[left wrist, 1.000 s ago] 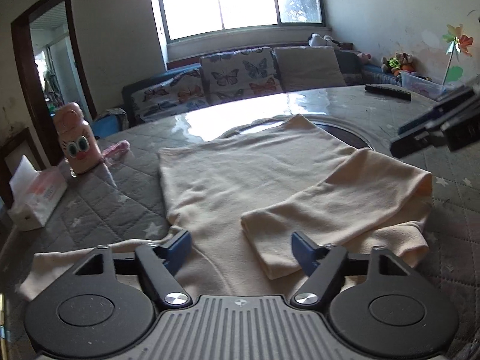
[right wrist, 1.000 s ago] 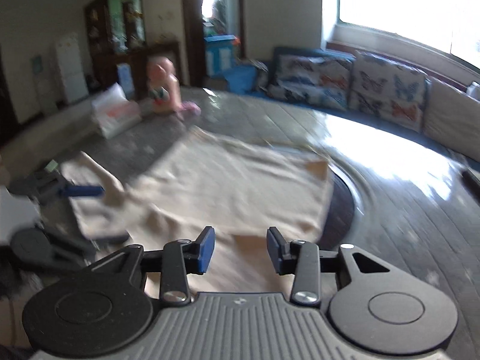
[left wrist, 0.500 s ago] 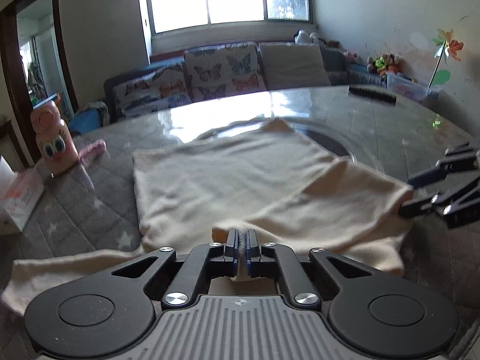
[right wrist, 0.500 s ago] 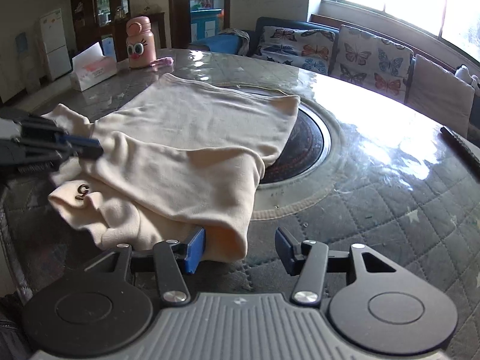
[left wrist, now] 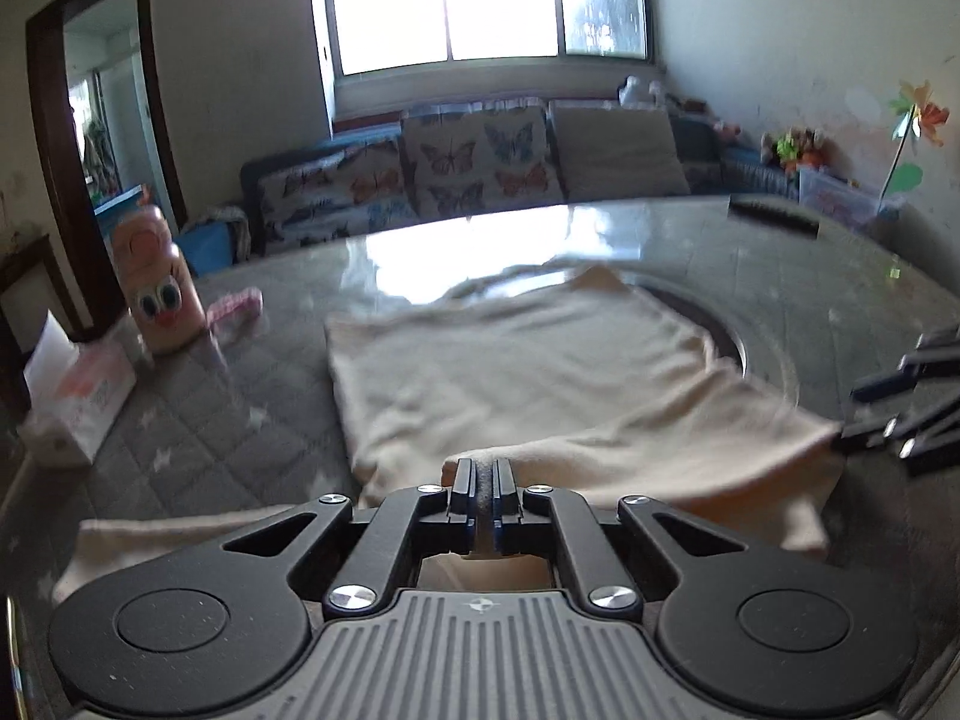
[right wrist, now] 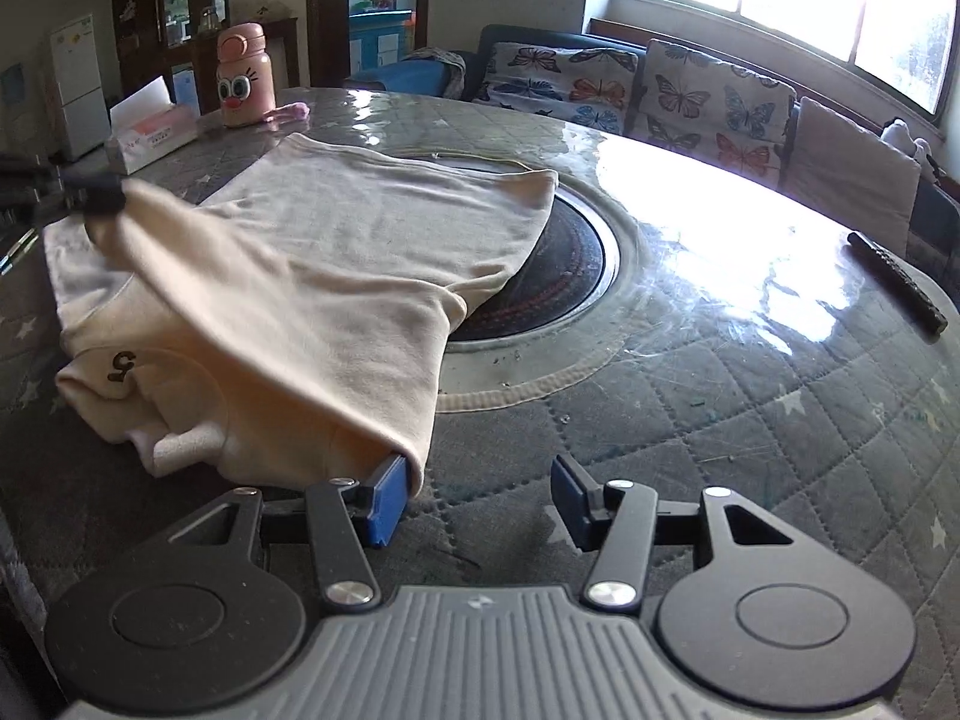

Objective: Fold clothes

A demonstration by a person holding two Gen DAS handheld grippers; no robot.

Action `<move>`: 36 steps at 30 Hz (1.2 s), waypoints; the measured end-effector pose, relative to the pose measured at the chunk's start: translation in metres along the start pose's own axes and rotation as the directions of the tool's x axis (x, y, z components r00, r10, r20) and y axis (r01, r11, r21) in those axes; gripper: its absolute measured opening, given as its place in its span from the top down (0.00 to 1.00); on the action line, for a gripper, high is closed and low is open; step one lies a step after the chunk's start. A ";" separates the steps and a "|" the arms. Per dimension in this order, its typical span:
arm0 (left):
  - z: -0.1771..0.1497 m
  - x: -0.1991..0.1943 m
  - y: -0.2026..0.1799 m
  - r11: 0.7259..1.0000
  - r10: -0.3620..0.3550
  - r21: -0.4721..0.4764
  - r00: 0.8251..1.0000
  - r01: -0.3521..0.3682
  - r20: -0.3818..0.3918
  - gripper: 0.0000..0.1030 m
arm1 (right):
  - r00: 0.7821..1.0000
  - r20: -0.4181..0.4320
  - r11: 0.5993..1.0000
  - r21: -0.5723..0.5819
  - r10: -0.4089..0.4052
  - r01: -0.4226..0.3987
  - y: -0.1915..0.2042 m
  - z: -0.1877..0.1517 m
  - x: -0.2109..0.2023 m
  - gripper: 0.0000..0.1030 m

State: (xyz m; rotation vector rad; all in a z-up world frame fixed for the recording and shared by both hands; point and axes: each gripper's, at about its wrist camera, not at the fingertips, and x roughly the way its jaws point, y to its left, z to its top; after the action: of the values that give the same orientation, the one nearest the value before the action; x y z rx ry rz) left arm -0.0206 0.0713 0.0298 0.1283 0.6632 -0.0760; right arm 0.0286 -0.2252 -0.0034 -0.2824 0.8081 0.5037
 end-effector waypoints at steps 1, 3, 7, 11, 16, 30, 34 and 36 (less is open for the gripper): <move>-0.005 0.003 0.000 1.000 0.009 0.004 1.000 -0.009 -0.022 0.90 | 1.000 -0.003 1.000 -0.005 0.000 0.000 0.000 0.000 -0.001 0.49; -0.014 0.006 0.001 1.000 0.021 0.015 0.999 -0.020 -0.048 0.89 | 1.000 -0.014 1.000 -0.014 0.010 -0.010 0.000 0.003 -0.006 0.49; -0.013 -0.003 0.003 0.999 0.032 0.019 0.999 -0.031 -0.023 0.88 | 0.998 -0.003 0.998 -0.011 0.057 -0.057 -0.002 0.012 -0.019 0.50; -0.005 -0.005 0.003 1.000 0.010 -0.002 1.000 -0.010 0.008 0.88 | 0.995 0.046 0.996 -0.013 0.092 -0.091 0.002 0.030 -0.019 0.51; -0.005 0.012 -0.007 0.999 -0.038 0.005 0.999 0.038 -0.009 0.88 | 0.988 0.068 0.990 -0.017 0.141 -0.140 0.014 0.053 0.012 0.60; -0.012 0.024 0.000 1.000 -0.027 -0.012 0.999 0.027 -0.027 0.87 | 0.990 0.063 0.992 -0.036 0.127 -0.125 0.027 0.064 0.053 0.63; -0.009 0.031 0.002 1.000 -0.008 -0.020 1.000 0.007 -0.026 0.86 | 0.985 0.067 0.987 -0.057 0.157 -0.153 0.040 0.071 0.056 0.63; -0.010 0.035 0.005 1.000 -0.001 -0.031 0.999 -0.001 -0.038 0.85 | 0.985 0.061 0.985 -0.059 0.164 -0.160 0.047 0.073 0.062 0.63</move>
State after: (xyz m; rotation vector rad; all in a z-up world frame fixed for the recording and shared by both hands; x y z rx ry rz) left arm 0.0010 0.0764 0.0005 0.1000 0.7018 -0.0634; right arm 0.0846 -0.1347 -0.0039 -0.2497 0.7572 0.6855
